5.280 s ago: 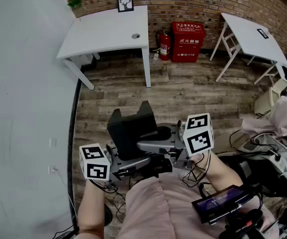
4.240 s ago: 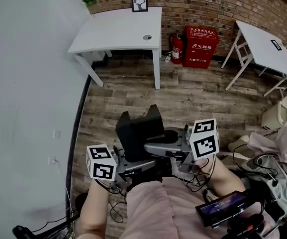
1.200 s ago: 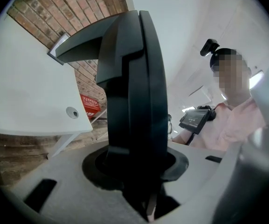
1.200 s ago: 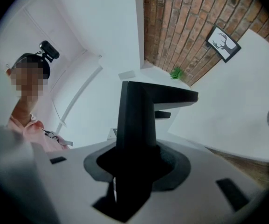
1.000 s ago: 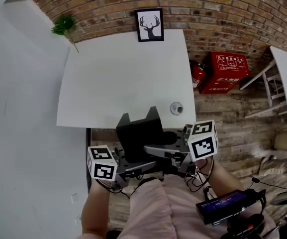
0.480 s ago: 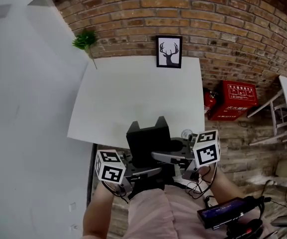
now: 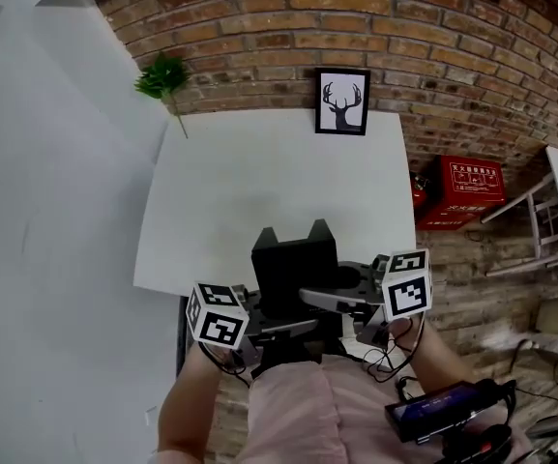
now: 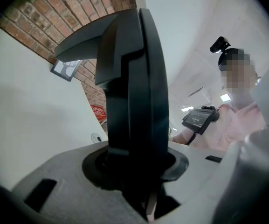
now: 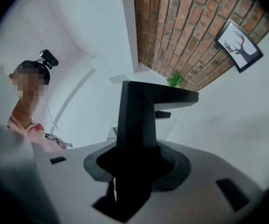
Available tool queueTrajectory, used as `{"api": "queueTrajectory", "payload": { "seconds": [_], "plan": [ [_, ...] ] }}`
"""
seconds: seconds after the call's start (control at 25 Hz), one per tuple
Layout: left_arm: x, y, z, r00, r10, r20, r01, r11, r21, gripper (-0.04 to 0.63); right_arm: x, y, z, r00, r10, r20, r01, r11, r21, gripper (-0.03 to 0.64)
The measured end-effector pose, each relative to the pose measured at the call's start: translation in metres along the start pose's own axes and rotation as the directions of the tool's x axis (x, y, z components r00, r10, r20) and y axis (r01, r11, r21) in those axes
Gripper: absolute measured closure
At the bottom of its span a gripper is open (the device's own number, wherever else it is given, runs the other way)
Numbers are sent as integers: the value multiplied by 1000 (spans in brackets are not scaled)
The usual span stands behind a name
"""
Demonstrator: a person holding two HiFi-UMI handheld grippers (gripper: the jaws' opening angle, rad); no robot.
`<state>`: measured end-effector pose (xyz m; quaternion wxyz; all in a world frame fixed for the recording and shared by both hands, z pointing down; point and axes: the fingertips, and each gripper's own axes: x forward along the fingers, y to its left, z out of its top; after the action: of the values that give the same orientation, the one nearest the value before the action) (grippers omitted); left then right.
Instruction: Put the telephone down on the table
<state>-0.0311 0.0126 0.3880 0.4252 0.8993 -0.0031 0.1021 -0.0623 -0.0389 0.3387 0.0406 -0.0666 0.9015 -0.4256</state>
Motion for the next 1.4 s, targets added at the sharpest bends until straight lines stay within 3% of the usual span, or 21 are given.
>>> {"api": "queueTrajectory", "payload": {
  "seconds": [0.64,1.16,1.4],
  "plan": [
    [-64,45,62,988,-96,-124,101,994,34,428,60,-38,69,985,-115,128,116,993,-6,453],
    [-77,67,90,977,-139,-159,149,987,52,428,73,-58,98,977,-163,140,166,986,-13,453],
    [-74,84,90,978,-140,-158,145,989,23,428,75,-77,98,979,-165,123,165,986,13,453]
  ]
}}
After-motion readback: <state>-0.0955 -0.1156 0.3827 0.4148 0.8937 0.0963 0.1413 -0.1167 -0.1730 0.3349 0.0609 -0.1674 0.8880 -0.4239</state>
